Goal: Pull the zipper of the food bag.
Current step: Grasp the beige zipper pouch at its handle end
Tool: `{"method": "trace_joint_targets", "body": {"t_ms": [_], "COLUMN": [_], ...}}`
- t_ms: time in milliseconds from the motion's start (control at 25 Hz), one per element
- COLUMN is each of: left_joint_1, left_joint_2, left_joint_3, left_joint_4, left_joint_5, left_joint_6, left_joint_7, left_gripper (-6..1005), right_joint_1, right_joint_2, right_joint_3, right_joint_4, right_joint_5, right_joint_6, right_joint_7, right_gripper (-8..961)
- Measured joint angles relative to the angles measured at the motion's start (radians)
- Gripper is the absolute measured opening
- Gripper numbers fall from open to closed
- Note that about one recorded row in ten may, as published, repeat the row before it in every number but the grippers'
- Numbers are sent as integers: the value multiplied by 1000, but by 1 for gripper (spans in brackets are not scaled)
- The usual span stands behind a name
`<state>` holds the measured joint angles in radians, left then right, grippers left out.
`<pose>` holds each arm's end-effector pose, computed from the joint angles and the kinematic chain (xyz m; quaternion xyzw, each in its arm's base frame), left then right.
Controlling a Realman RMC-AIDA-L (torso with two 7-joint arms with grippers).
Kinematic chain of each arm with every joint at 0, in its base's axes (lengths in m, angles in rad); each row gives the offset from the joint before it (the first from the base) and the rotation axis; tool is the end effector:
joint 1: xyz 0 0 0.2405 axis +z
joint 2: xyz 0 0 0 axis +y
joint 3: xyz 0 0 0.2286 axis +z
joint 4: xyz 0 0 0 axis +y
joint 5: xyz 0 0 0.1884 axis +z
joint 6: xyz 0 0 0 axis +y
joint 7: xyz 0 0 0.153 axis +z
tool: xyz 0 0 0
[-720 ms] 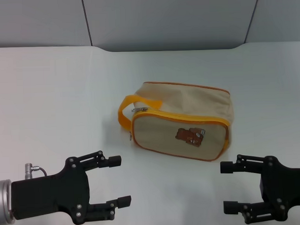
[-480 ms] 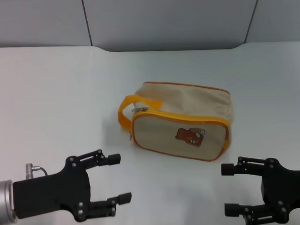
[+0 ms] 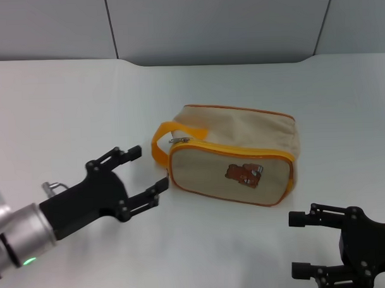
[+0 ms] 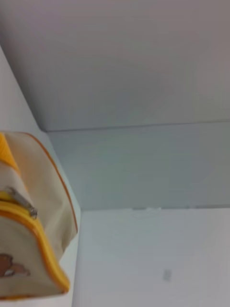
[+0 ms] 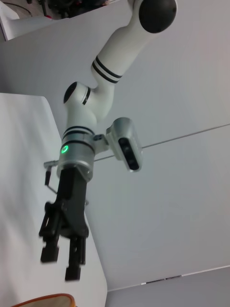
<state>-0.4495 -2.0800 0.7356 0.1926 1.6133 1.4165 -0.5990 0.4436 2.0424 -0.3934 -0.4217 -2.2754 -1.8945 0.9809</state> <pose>-0.2523 0.2716 -0.0393 -0.9053 -0.1108 -0.3016 0.2781 0.2502 0.2198 0.0000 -0.9363 0.1478 0.3158 0.0411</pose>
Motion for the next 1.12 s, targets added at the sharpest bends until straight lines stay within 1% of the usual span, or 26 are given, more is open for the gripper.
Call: {"method": "trace_joint_targets", "body": {"t_ms": [40, 80, 120, 160, 200, 240, 360, 400, 440, 480, 600, 800, 1040, 1120], "left_joint_1": [0, -14, -45, -45, -70, -70, -97, -109, -109, -114, -126, -161, -187, -192], "left_joint_2": [0, 0, -1, -1, -1, -1, -2, -2, -2, -2, -2, -2, -2, -2], "left_joint_3": [0, 2, 1, 1, -6, -6, -17, -48, -48, -66, -144, -152, -159, -159], "left_joint_4": [0, -21, -65, -65, -95, -95, -125, -154, -154, -168, -222, -269, -291, -294], "left_joint_5": [0, -8, -12, -12, -13, -13, -14, -15, -15, -14, -14, -6, -6, -6], "left_joint_6": [0, -15, -65, -65, -110, -110, -151, -163, -163, -165, -167, -190, -251, -259], "left_joint_7": [0, 12, 34, 34, 44, 44, 51, 84, 84, 101, 180, 204, 204, 201], "left_gripper": [802, 802, 802, 802, 802, 801, 801, 801, 801, 800, 800, 796, 580, 494], "right_joint_1": [0, 0, -1, -1, -1, -1, -2, -2, -2, -1, 0, -4, -4, -4], "right_joint_2": [0, 0, 0, 0, 1, 1, 2, 3, 4, 4, 6, 7, 7, 7], "right_joint_3": [0, 0, 1, 1, 1, 1, 2, 2, 2, 2, 2, 2, 2, 2], "right_joint_4": [0, 0, -1, -1, -1, -1, -2, -2, -2, -2, -2, -2, -2, -2], "right_joint_5": [0, 0, 2, 2, 8, 8, 14, 14, 14, 14, 14, 14, 14, 14], "right_joint_6": [0, 0, -1, -1, -1, -1, -2, -3, -3, -3, 5, 6, 1, 1], "right_joint_7": [0, 0, 0, 0, 0, 0, -1, -1, -1, -1, -1, -1, -1, -1], "right_gripper": [829, 829, 828, 828, 827, 827, 825, 825, 824, 824, 822, 820, 817, 816]}}
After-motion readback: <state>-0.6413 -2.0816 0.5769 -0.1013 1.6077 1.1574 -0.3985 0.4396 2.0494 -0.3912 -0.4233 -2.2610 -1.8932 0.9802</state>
